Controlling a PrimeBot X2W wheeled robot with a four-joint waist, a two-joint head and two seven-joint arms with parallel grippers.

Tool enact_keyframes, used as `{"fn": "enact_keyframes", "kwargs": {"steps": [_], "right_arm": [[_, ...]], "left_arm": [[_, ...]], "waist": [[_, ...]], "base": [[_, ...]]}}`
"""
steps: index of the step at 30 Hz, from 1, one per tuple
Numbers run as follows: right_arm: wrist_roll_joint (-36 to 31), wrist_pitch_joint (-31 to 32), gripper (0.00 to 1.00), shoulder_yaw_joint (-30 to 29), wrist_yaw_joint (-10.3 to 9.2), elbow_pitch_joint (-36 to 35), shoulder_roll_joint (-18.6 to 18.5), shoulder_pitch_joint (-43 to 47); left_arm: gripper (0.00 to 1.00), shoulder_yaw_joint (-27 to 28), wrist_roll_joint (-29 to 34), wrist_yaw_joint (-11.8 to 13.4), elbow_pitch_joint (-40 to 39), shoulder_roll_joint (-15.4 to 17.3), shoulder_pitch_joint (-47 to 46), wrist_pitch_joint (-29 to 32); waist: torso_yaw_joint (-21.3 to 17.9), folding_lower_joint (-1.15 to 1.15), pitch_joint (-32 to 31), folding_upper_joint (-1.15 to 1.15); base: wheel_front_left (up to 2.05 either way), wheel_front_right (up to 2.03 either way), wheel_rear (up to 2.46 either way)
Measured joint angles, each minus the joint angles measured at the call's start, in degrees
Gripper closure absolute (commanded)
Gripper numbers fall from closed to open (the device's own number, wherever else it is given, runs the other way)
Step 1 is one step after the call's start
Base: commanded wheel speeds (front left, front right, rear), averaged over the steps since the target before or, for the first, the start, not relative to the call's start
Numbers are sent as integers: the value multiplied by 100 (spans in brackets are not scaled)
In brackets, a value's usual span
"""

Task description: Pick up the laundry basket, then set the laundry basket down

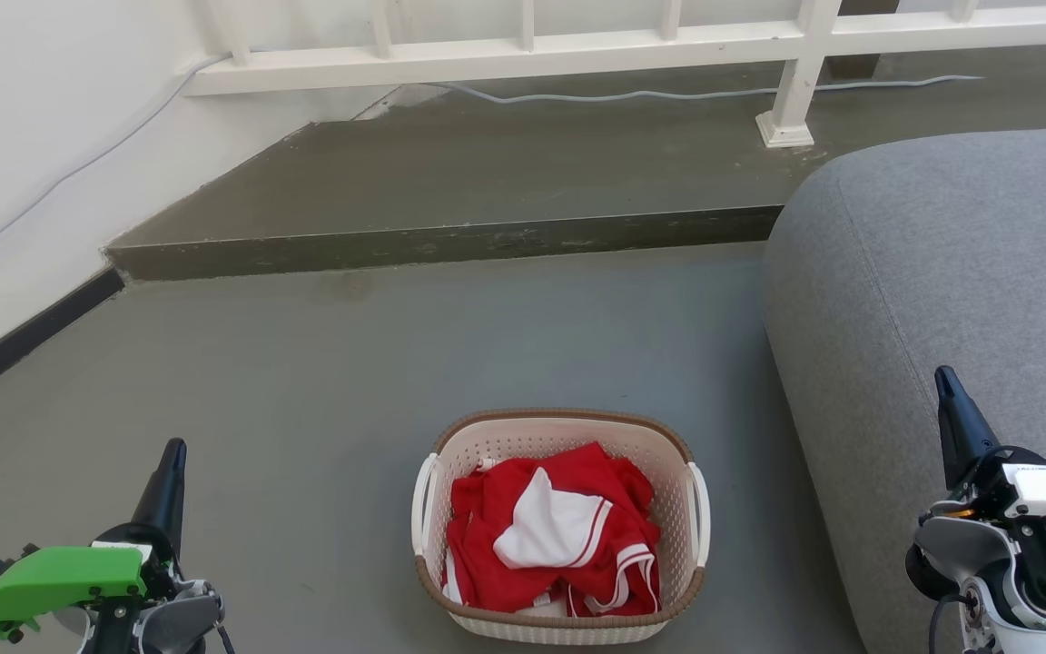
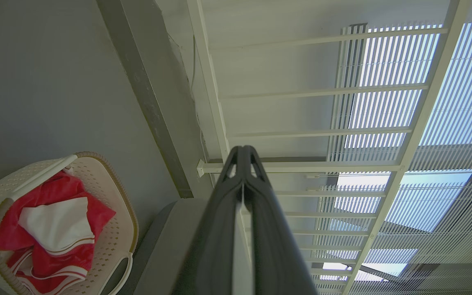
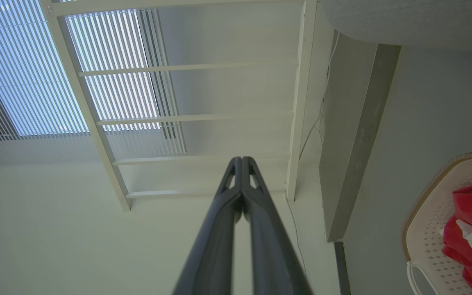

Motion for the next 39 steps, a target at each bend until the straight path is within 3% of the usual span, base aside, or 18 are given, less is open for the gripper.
{"fn": "enact_keyframes", "kwargs": {"steps": [39], "right_arm": [[0,0,100,-1,0,-2,1,0]], "left_arm": [[100,0,0,0,-1,-1,0,0]], "waist": [[0,0,0,0]], "base": [[0,0,0]]}}
